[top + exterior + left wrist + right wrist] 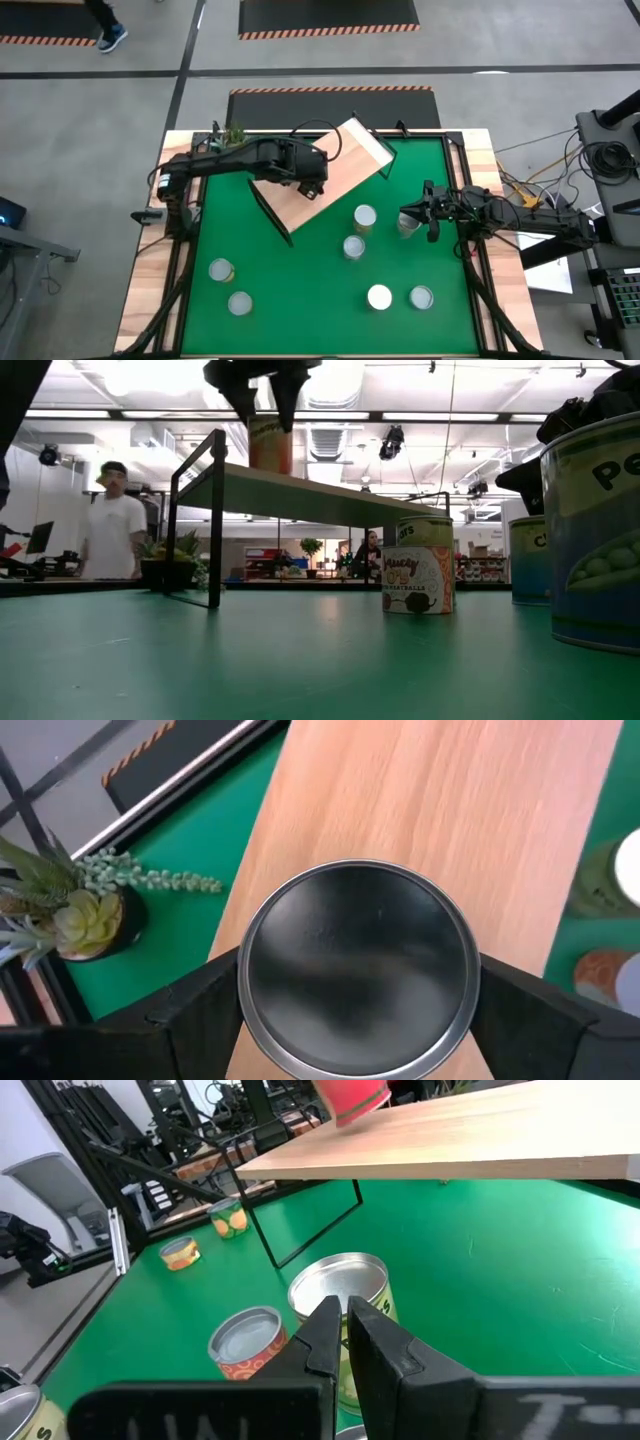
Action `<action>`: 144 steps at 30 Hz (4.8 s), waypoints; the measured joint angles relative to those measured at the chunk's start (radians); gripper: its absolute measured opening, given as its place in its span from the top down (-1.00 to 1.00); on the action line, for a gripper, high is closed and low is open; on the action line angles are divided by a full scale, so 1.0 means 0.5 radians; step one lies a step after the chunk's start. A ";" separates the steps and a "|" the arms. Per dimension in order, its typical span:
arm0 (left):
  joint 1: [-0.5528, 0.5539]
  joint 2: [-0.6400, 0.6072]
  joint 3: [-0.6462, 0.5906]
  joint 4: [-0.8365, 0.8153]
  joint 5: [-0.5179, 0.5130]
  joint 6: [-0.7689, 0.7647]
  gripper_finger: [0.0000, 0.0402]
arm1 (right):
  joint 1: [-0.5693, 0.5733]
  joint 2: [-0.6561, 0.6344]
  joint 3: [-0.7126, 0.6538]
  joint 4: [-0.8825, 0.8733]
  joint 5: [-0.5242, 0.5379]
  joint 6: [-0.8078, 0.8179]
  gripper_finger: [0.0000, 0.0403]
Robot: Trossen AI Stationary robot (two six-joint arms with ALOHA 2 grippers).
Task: Pick and place cans onto a shelf
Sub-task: Put the orange and yellow can on the shelf
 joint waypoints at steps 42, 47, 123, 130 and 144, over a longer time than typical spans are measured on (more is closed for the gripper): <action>-0.011 -0.002 0.136 -0.001 0.080 0.723 0.91 | 0.000 0.000 0.000 -0.002 -0.003 -0.001 0.94; -0.011 0.000 0.035 0.000 0.070 0.681 0.84 | 0.000 0.000 0.000 -0.002 -0.003 -0.001 0.94; -0.309 -0.466 -0.249 0.171 0.103 0.393 1.00 | 0.001 0.001 0.023 -0.037 -0.005 0.031 0.94; -0.381 -0.327 -0.375 0.163 0.146 0.443 1.00 | 0.001 0.001 0.026 -0.038 -0.005 0.030 0.94; -0.315 -0.154 -0.415 0.001 -0.086 0.376 1.00 | 0.000 0.001 0.027 -0.044 -0.003 0.033 0.94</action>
